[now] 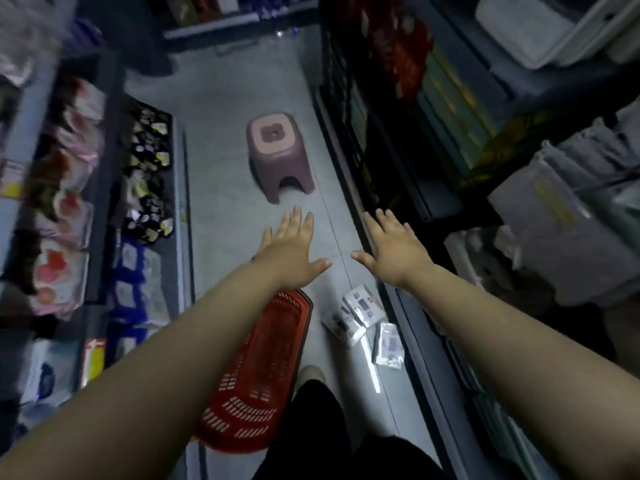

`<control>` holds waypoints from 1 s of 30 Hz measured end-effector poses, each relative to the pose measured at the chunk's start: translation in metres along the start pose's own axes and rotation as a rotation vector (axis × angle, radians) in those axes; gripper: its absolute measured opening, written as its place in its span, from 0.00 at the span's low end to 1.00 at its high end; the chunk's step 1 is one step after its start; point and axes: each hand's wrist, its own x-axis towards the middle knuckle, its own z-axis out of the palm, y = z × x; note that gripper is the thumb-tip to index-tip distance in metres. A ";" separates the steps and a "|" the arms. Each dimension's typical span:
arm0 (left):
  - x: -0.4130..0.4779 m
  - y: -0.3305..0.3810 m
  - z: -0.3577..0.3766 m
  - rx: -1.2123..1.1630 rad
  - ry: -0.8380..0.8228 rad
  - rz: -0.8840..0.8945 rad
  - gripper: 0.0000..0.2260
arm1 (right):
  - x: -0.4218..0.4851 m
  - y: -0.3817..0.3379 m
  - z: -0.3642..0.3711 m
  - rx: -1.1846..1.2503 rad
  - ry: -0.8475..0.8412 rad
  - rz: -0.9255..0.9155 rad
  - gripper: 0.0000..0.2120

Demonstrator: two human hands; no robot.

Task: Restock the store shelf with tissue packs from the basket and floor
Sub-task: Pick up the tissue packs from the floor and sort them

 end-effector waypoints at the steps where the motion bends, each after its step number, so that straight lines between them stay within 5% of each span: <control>1: 0.018 -0.001 0.010 0.001 -0.033 0.033 0.41 | 0.007 0.007 0.014 0.023 -0.024 0.042 0.39; 9: 0.145 -0.016 0.122 0.019 -0.251 0.184 0.40 | 0.043 0.052 0.153 0.170 -0.191 0.279 0.38; 19: 0.245 -0.010 0.364 -0.173 -0.496 0.059 0.42 | 0.070 0.105 0.369 0.470 -0.319 0.507 0.38; 30: 0.356 -0.049 0.580 -0.204 -0.432 -0.181 0.39 | 0.132 0.154 0.573 0.751 -0.272 0.707 0.28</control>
